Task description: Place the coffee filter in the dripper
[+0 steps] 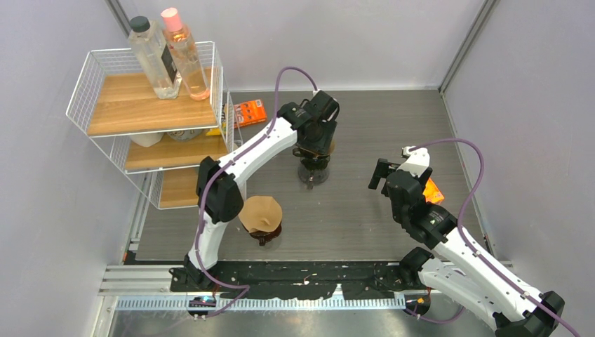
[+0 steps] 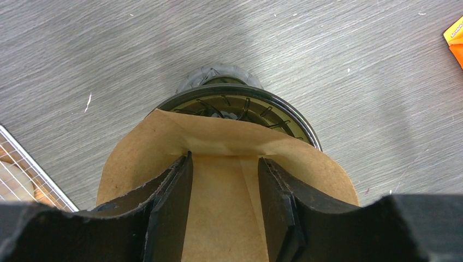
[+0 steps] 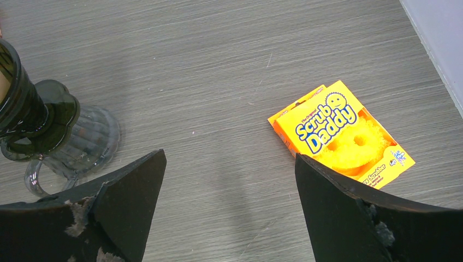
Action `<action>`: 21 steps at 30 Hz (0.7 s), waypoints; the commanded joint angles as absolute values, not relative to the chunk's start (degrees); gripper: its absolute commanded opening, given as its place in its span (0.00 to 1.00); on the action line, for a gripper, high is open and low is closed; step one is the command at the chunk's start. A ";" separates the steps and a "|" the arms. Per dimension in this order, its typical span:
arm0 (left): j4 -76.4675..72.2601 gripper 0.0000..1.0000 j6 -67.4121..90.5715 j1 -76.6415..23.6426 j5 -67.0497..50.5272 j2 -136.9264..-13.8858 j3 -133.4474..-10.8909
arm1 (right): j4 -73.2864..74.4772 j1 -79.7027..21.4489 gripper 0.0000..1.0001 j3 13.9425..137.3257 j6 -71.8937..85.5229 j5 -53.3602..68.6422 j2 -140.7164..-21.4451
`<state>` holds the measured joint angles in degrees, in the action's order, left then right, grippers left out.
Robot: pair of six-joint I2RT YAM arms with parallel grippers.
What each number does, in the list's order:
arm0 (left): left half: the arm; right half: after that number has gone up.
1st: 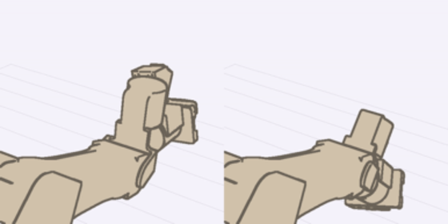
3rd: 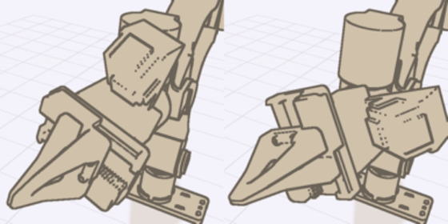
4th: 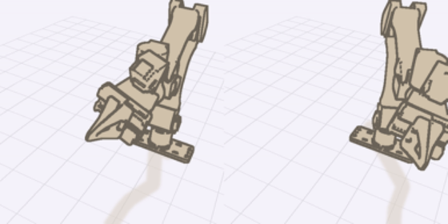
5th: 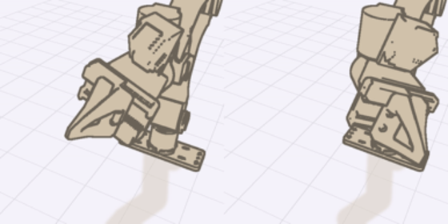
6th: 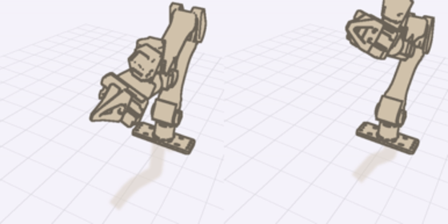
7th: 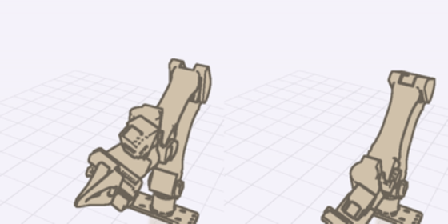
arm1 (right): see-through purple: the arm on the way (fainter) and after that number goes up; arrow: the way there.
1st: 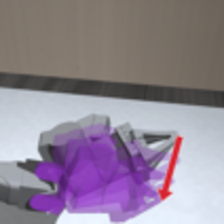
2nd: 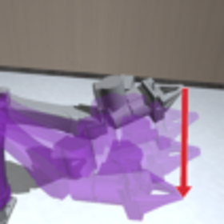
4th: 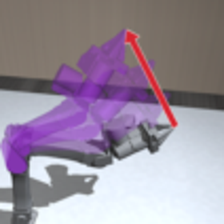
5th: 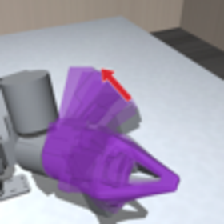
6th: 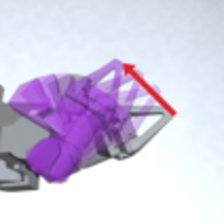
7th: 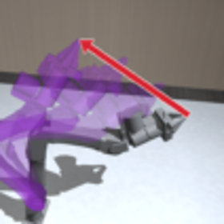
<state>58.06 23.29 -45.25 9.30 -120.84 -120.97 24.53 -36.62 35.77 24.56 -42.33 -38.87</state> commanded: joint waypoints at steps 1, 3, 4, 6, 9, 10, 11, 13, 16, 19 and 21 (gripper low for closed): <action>57.37 0.58 21.74 -45.26 10.02 -116.11 -122.99 | 23.71 -36.39 0.95 36.81 25.30 -43.92 -38.44; 57.18 0.58 21.58 -45.27 9.98 -115.49 -122.99 | 23.68 -36.38 0.95 36.80 25.24 -44.06 -38.46; 57.01 0.59 21.47 -45.34 9.94 -115.15 -122.96 | 23.71 -36.38 0.96 36.81 25.25 -44.02 -38.42; 56.43 0.60 21.17 -45.40 9.73 -114.24 -122.95 | 23.73 -36.39 0.95 36.86 25.24 -44.06 -38.45; 55.48 0.62 20.56 -45.52 9.58 -112.45 -123.08 | 23.73 -36.38 0.95 37.03 25.24 -44.10 -38.44; 55.27 0.64 20.30 -45.53 9.70 -111.61 -123.01 | 23.73 -36.34 0.95 37.06 25.23 -44.16 -38.37; 55.04 0.65 20.04 -45.53 10.09 -110.60 -122.67 | 23.73 -36.35 0.95 37.04 25.23 -44.33 -38.35; 53.83 0.72 19.53 -45.53 11.27 -107.86 -120.88 | 23.71 -36.38 0.96 37.15 25.27 -44.53 -38.24; 49.04 0.85 19.36 -45.53 14.00 -100.26 -113.91 | 23.66 -36.39 0.95 37.15 25.51 -45.12 -38.35; 41.82 0.99 19.28 -45.53 16.13 -90.57 -103.45 | 23.68 -36.42 0.95 37.22 26.03 -45.78 -38.49; 36.84 1.00 19.14 -45.57 18.08 -83.48 -95.52 | 23.56 -36.37 0.96 37.25 26.40 -46.04 -38.40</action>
